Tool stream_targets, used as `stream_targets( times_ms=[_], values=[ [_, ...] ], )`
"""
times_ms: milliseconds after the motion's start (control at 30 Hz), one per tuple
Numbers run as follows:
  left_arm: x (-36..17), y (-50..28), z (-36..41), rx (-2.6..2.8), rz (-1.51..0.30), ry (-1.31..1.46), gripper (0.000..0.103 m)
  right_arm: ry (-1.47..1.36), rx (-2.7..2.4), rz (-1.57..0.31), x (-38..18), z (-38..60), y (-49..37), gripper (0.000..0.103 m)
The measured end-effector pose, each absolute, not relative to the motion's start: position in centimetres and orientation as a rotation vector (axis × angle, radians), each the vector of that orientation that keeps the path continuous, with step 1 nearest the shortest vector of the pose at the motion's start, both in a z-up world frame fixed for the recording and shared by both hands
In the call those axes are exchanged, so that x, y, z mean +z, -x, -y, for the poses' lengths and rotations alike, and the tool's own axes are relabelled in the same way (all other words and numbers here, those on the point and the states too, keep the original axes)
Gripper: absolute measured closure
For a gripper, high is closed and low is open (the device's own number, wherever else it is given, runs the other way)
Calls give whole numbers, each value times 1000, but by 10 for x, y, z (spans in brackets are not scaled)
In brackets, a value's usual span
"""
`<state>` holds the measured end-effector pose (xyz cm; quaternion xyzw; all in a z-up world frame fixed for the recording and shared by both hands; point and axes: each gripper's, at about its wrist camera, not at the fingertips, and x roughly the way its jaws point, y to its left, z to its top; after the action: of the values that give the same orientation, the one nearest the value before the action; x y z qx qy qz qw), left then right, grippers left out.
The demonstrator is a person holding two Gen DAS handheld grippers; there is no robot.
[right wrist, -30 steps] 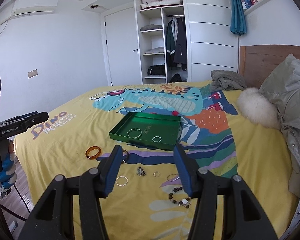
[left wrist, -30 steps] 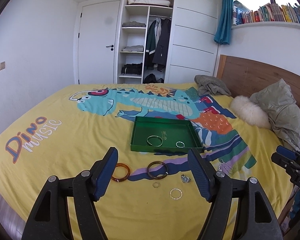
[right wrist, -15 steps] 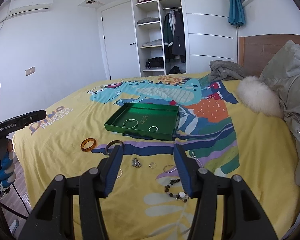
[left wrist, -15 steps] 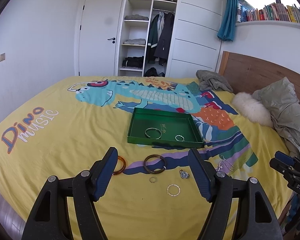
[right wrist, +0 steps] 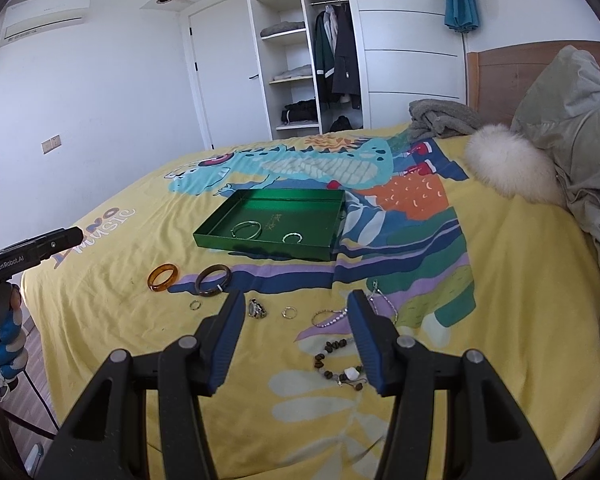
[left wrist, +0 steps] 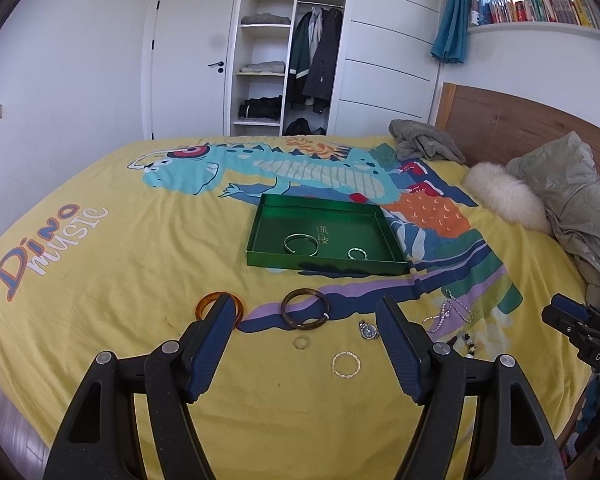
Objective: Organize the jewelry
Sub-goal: 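Move the left tool to the second twisted hoop while the right tool approaches the brown-bead bracelet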
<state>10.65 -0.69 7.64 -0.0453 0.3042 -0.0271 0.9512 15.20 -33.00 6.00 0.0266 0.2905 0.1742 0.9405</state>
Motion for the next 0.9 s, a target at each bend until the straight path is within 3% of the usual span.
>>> stream_targets(
  times_ms=[900],
  values=[
    [17,-145,28,-103,-713,80,29,-64,358,-698,-5,344,-179,52]
  ],
)
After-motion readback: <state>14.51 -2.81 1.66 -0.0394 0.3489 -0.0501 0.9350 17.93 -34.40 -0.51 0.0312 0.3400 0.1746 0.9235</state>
